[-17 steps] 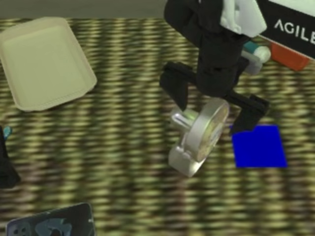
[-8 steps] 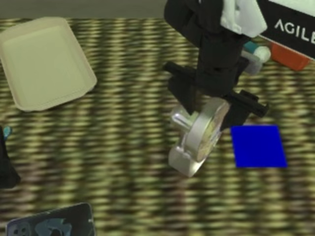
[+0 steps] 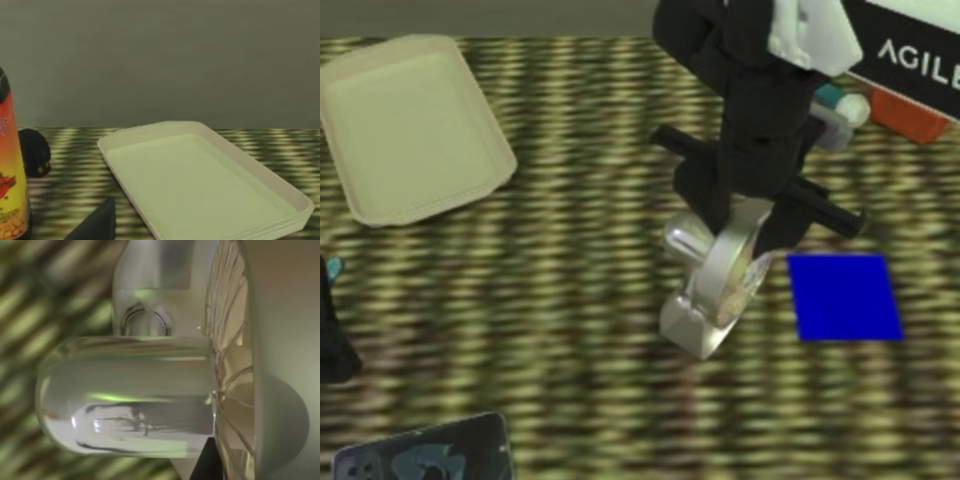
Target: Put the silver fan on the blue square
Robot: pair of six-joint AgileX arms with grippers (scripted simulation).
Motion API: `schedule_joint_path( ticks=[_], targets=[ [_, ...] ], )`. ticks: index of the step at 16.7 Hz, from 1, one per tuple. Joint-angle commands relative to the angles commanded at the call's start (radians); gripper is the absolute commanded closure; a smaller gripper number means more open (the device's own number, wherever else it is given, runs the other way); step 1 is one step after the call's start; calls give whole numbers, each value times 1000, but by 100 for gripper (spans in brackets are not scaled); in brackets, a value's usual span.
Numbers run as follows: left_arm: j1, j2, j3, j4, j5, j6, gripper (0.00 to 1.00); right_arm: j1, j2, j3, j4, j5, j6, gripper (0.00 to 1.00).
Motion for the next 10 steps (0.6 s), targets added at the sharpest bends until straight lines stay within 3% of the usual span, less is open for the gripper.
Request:
schedule_joint_path(
  ticks=[10],
  targets=[
    [0,0,0,0,0,0,0,-2,8,42,-39,1,5,100]
  ],
)
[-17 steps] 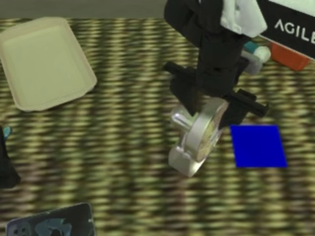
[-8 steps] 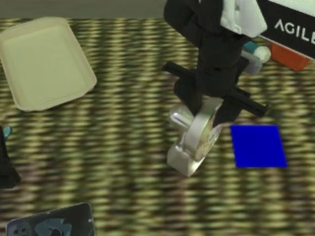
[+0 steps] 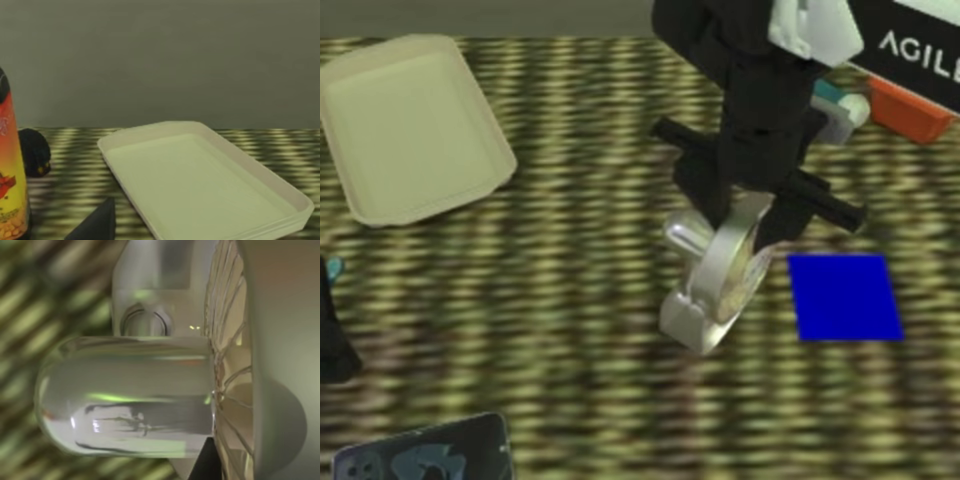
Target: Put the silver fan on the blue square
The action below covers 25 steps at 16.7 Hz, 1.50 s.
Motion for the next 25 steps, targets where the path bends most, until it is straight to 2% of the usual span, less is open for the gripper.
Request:
schedule_joint_path(
  ticks=[6,13,16,22,25],
  targets=[
    [0,0,0,0,0,0,0,8,26,202,-172,-1,-4,100],
    [0,0,0,0,0,0,0,-11,7,181,-168,-1,33,100],
    [0,0,0,0,0,0,0,-58,-45,99,-138,0,162,100],
    [0,0,0,0,0,0,0,-181,-194,-137,-51,0,541,100],
    [0,0,0,0,0,0,0,-228,-253,-231,-16,1,667,100]
  ],
)
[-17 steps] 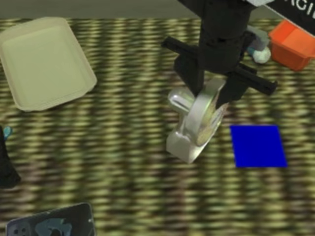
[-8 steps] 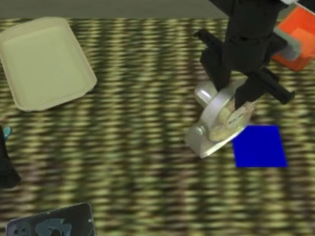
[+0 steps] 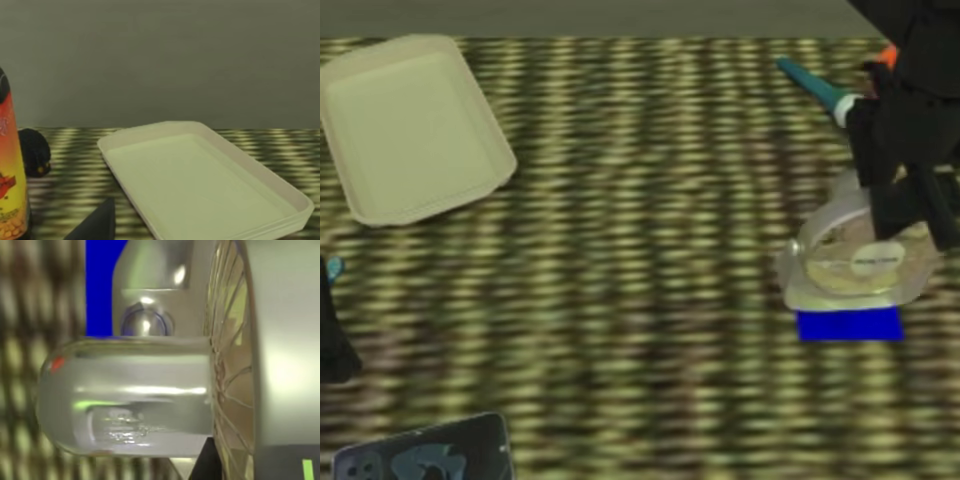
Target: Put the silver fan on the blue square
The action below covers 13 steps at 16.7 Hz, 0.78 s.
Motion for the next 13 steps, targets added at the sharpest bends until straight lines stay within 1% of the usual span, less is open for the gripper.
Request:
schedule_joint_path(
  ticks=[2,7,13],
  targets=[
    [0,0,0,0,0,0,0,-14,-18,-29,10,0,31,100],
    [0,0,0,0,0,0,0,-10,-15,-31,13,1,33,100],
    [0,0,0,0,0,0,0,-19,-6,-148,141,0,29,100]
  ],
)
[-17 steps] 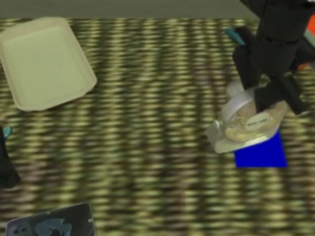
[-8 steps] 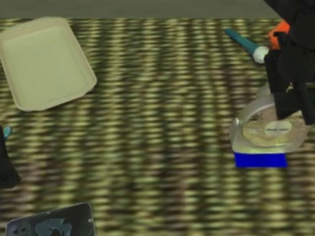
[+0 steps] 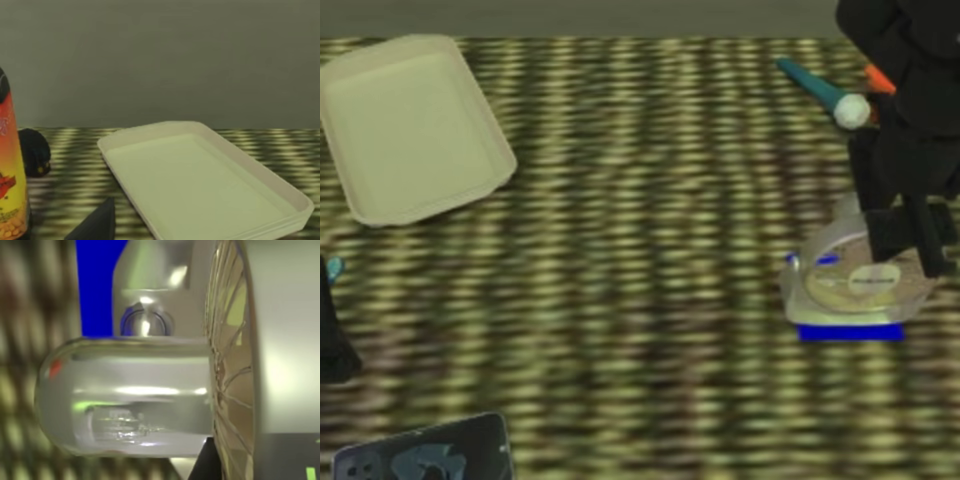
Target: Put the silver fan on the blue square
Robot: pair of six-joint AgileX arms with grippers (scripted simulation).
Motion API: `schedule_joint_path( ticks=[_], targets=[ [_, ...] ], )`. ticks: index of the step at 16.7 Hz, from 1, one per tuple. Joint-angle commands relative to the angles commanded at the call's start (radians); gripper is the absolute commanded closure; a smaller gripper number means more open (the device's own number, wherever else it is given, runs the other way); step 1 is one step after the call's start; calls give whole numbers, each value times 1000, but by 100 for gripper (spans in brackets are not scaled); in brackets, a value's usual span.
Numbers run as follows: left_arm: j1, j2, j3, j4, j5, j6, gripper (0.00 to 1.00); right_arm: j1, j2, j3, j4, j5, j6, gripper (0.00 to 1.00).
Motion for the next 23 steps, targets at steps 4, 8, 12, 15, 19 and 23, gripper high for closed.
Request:
schedule_joint_path(
  ticks=[4,8,12,15,19,23],
  targets=[
    [0,0,0,0,0,0,0,0,0,-4,4,0,0,100],
    [0,0,0,0,0,0,0,0,0,-4,4,0,0,70],
    [0,0,0,0,0,0,0,0,0,-4,4,0,0,40],
    [0,0,0,0,0,0,0,0,0,-4,4,0,0,17],
    [0,0,0,0,0,0,0,0,0,-4,4,0,0,0],
    [0,0,0,0,0,0,0,0,0,-4,4,0,0,0]
  ],
)
